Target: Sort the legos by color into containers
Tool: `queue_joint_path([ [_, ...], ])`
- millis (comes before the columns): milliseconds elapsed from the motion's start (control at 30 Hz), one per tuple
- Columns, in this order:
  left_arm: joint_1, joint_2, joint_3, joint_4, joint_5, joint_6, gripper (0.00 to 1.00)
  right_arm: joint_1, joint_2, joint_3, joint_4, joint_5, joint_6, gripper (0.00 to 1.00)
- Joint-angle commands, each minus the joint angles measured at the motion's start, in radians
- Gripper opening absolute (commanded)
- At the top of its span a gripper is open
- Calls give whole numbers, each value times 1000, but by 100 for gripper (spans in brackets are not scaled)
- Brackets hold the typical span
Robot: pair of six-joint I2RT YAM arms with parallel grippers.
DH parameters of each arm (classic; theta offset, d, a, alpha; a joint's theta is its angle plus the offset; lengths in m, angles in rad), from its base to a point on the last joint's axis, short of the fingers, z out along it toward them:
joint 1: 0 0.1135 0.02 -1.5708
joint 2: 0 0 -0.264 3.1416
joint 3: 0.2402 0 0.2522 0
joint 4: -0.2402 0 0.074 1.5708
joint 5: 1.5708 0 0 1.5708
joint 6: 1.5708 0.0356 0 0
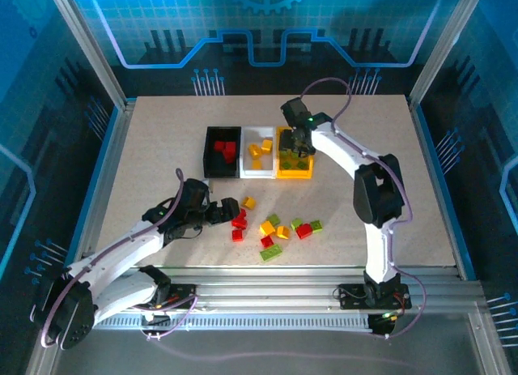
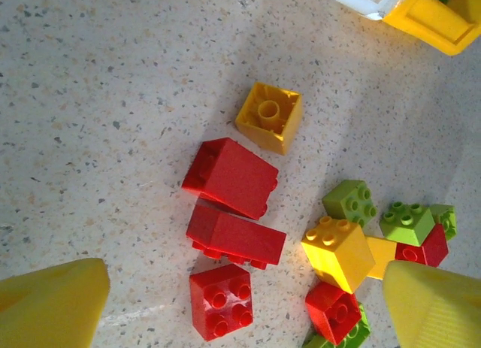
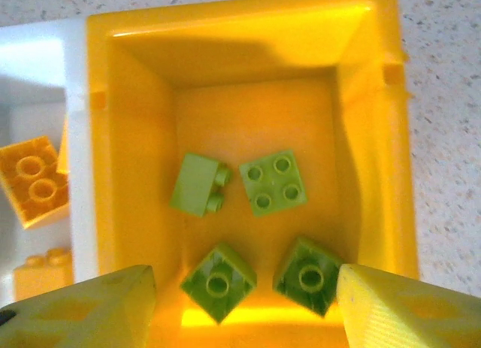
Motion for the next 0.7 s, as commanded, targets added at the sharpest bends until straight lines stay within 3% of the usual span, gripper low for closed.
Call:
queue_joint_path([
  [0,6,31,48,-42,43,51,90,27,-158,-90,40,-28,12,71],
  [133,-27,92,75,-73,16,84,83,52,-285,-262,99,-51,13,73],
  [300,-128,205,125,-103,-74,125,83,63,-393,-426,148,-75,30,74],
  [400,-172,270,153,-124,-106,129,78,61,-435,-483,162,-69,40,74],
  [667,-281,350,146,-195,-146,123,80,52,-503,-546,184,-61,46,75],
])
